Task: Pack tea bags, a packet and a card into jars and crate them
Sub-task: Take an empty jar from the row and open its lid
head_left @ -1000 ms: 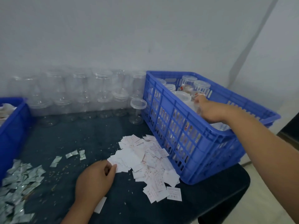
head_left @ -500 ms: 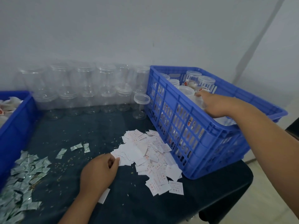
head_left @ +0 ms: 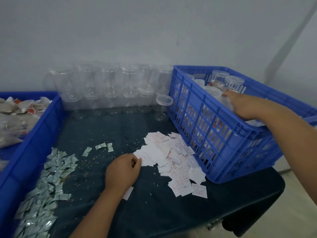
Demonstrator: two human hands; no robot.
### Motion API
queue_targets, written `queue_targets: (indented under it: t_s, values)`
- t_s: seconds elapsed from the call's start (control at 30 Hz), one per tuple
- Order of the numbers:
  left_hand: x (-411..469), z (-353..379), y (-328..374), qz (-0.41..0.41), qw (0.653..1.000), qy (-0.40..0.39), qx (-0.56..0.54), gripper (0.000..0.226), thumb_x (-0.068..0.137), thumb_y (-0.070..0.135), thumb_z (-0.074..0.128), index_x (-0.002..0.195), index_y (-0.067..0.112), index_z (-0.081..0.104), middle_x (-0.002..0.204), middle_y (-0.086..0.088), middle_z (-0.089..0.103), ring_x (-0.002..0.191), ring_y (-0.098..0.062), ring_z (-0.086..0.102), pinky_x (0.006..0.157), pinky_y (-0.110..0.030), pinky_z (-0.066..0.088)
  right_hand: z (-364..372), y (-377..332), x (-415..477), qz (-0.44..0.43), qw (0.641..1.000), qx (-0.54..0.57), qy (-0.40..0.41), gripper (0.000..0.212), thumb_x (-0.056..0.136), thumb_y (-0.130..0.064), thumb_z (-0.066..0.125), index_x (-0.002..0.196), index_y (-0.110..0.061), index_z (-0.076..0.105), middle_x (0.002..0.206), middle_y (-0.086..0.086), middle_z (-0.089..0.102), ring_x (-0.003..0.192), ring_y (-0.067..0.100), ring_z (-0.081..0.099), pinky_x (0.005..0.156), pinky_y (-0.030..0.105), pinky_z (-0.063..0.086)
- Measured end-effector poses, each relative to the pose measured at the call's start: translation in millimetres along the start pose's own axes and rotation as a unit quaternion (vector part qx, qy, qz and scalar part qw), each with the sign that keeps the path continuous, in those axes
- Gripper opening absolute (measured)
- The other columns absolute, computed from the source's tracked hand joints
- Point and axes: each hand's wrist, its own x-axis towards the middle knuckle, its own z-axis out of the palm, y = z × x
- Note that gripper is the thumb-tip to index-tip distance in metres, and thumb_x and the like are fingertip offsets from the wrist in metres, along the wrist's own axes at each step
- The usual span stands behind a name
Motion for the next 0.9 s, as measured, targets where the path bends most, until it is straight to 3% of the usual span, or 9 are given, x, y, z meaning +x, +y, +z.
queue_targets:
  t_s: [0.1,0.27,0.4,0.5,0.57,0.63,0.7,0.8,0.9]
  values:
    - [-1,0,-1,0.007,1.000,0.000,0.002,0.037,0.093,0.046,0.067,0.062,0.029,0.053,0.063,0.013,0.056,0.057,-0.003,0.053,0.049,-0.026,0.043,-11,-1,-13,-0.012,0.999,-0.030,0.016,0.085,0.100,-0.037,0.079,0.170,-0.026,0.032,0.173,0.007,0.039,0.152,0.032,0.046,0.115,0.042,0.042]
    - [0,0,-1,0.009,1.000,-0.004,0.003,0.035,0.092,0.047,0.068,0.063,0.032,0.055,0.062,0.015,0.057,0.057,-0.002,0.054,0.048,-0.023,0.041,-42,-11,-46,-0.037,0.986,-0.032,0.158,0.066,0.097,-0.053,0.073,0.155,-0.026,0.055,0.151,0.005,0.063,0.133,0.032,0.061,0.105,0.044,0.049]
    - [5,-4,-5,-0.028,0.997,-0.060,-0.034,0.026,0.092,0.052,0.067,0.072,0.036,0.065,0.070,0.020,0.065,0.065,0.002,0.060,0.054,-0.021,0.044,-44,-52,-79,-0.114,0.956,0.078,0.258,0.062,0.091,-0.067,0.063,0.144,-0.035,0.059,0.122,-0.011,0.071,0.108,0.019,0.070,0.097,0.045,0.056]
    - [14,-13,-9,-0.041,0.987,-0.117,-0.099,0.023,0.095,0.053,0.064,0.078,0.039,0.069,0.078,0.030,0.068,0.072,0.007,0.064,0.059,-0.018,0.044,-22,-99,-89,-0.201,0.941,0.142,0.231,0.056,0.089,-0.075,0.058,0.135,-0.045,0.061,0.108,-0.023,0.069,0.098,0.000,0.069,0.087,0.036,0.055]
    - [16,-19,-14,-0.033,0.985,-0.100,-0.137,0.024,0.097,0.051,0.065,0.077,0.037,0.069,0.077,0.028,0.069,0.072,0.006,0.064,0.058,-0.016,0.044,3,-127,-75,-0.242,0.944,0.157,0.158,0.050,0.091,-0.075,0.061,0.132,-0.046,0.063,0.105,-0.024,0.071,0.097,-0.006,0.068,0.087,0.031,0.056]
    - [12,-23,-22,-0.019,0.988,-0.035,-0.150,0.030,0.097,0.053,0.063,0.074,0.033,0.067,0.070,0.021,0.067,0.066,-0.001,0.063,0.054,-0.019,0.043,35,-152,-49,-0.261,0.951,0.155,0.058,0.047,0.095,-0.071,0.066,0.132,-0.042,0.066,0.109,-0.023,0.072,0.101,-0.004,0.069,0.092,0.030,0.057]
    - [6,-22,-29,-0.023,0.987,0.012,-0.156,0.045,0.095,0.063,0.057,0.070,0.026,0.062,0.063,0.011,0.062,0.059,-0.010,0.059,0.052,-0.029,0.045,68,-171,-13,-0.260,0.953,0.154,0.006,0.048,0.096,-0.065,0.070,0.134,-0.036,0.068,0.123,-0.018,0.069,0.115,0.006,0.069,0.098,0.031,0.055]
    - [7,-22,-35,-0.042,0.985,0.020,-0.168,0.058,0.093,0.070,0.050,0.068,0.018,0.058,0.061,0.003,0.058,0.057,-0.015,0.057,0.055,-0.039,0.048,110,-189,44,-0.211,0.961,0.175,0.029,0.068,0.097,-0.058,0.075,0.154,-0.028,0.054,0.154,0.001,0.052,0.141,0.022,0.055,0.112,0.037,0.046]
    - [9,-21,-37,-0.027,0.989,0.001,-0.144,0.052,0.091,0.073,0.049,0.074,0.025,0.060,0.062,0.009,0.061,0.058,-0.011,0.058,0.052,-0.030,0.045,135,-193,94,-0.130,0.975,0.161,0.074,0.089,0.096,-0.054,0.078,0.166,-0.019,0.036,0.166,0.013,0.032,0.154,0.039,0.034,0.122,0.048,0.037]
